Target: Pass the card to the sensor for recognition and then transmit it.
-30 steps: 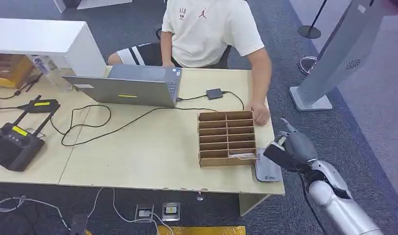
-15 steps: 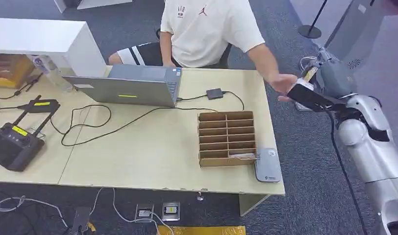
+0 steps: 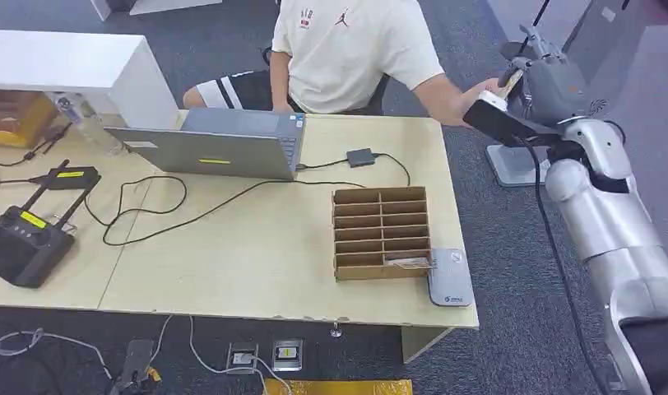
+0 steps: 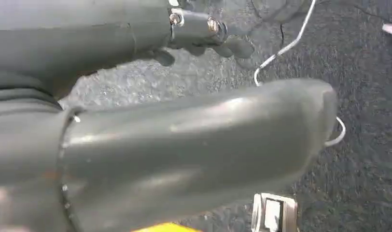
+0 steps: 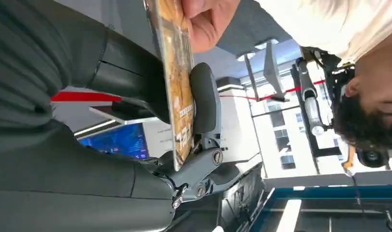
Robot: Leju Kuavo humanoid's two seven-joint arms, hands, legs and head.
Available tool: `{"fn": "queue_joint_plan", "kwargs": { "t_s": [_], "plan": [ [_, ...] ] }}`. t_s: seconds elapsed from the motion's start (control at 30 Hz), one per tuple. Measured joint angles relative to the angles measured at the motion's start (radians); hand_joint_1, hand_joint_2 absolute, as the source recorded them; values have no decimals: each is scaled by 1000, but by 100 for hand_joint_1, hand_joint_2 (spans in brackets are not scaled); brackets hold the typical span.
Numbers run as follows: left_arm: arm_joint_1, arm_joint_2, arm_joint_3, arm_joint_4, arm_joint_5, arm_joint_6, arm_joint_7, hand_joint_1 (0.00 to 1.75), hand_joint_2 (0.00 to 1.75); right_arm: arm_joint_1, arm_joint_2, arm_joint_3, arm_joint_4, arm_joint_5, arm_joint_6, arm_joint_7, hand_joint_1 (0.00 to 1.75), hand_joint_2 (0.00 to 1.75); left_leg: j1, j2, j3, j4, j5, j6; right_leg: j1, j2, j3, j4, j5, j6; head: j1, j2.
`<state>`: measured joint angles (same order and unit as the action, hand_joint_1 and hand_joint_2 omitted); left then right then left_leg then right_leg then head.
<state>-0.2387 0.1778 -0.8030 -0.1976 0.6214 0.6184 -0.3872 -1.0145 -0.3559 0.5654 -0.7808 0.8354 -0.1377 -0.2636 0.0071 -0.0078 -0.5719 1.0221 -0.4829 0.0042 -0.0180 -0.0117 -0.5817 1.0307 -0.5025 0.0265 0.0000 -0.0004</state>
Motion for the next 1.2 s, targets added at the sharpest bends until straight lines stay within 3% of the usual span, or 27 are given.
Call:
{"fn": "queue_joint_plan", "kwargs": {
  "t_s": [0.03,0.43,0.53,0.63,0.77,0.9,1.03,1.2],
  "plan": [
    [0,0,-2,0,0,0,0,0,0,-9,11,3,24,0,-3,0,5,175,0,0,0,0,0,0,0,0,0,0,0,0,0,0],
    [3,3,-3,0,9,0,2,0,0,-15,58,20,116,-19,-44,-15,0,175,0,0,0,0,0,0,0,0,0,0,0,0,0,0],
    [4,3,-3,0,14,2,2,0,0,-15,63,14,122,-95,-29,-24,0,175,0,0,0,0,0,0,0,0,0,0,0,0,0,0],
    [9,3,-3,0,19,3,-1,0,0,-8,63,-7,106,-249,41,-26,0,175,0,0,1,0,0,0,0,0,0,0,0,0,0,0],
    [18,3,-3,0,30,6,-22,0,0,37,52,-51,-11,-516,192,28,0,175,0,1,1,0,0,0,0,1,0,0,0,0,1,0],
    [34,5,-2,0,49,11,-54,0,0,112,29,-86,-175,-704,308,123,0,175,0,1,2,0,0,0,0,1,0,-1,0,0,0,0],
    [53,8,0,0,63,13,-74,0,0,247,-6,-115,-383,-752,351,196,0,175,0,0,2,0,-1,0,1,0,0,-1,-1,0,0,0],
    [69,9,3,0,64,11,-74,0,0,391,-48,-121,-583,-689,378,251,0,175,1,1,2,0,-2,-2,1,2,0,-1,-1,0,0,0]
  ]
}}
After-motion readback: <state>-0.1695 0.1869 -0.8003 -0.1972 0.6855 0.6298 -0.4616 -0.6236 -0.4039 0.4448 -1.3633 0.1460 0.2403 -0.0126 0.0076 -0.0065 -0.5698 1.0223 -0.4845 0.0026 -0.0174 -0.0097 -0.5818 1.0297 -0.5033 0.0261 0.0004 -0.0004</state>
